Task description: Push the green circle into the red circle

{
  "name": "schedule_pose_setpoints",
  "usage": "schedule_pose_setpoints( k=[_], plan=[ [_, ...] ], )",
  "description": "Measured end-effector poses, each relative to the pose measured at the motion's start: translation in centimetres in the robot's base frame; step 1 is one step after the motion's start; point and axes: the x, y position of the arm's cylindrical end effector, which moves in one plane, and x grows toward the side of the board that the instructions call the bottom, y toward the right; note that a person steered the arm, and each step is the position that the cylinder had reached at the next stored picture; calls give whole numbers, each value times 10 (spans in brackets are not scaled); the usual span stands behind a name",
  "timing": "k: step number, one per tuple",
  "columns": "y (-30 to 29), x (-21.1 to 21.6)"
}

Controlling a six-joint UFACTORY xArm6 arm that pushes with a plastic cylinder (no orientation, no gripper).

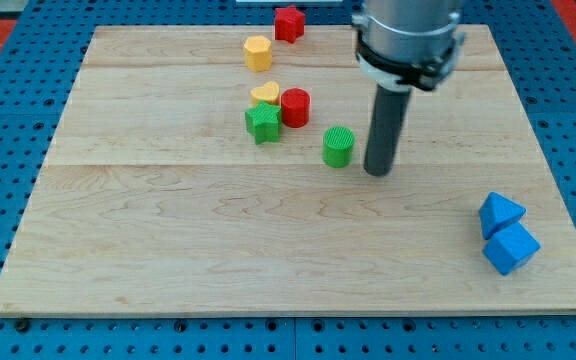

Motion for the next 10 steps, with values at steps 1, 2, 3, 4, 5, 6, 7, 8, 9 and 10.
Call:
schedule_pose_setpoints(
  k=[1, 2, 3, 4, 5, 6, 7, 8, 9, 10],
  plan=[
    [-49, -29],
    [-62, -57],
    [2, -39],
    [140, -28],
    [197, 68],
    [173, 128],
    [132, 112],
    [89, 69],
    [71, 27],
    [34, 26]
  ],
)
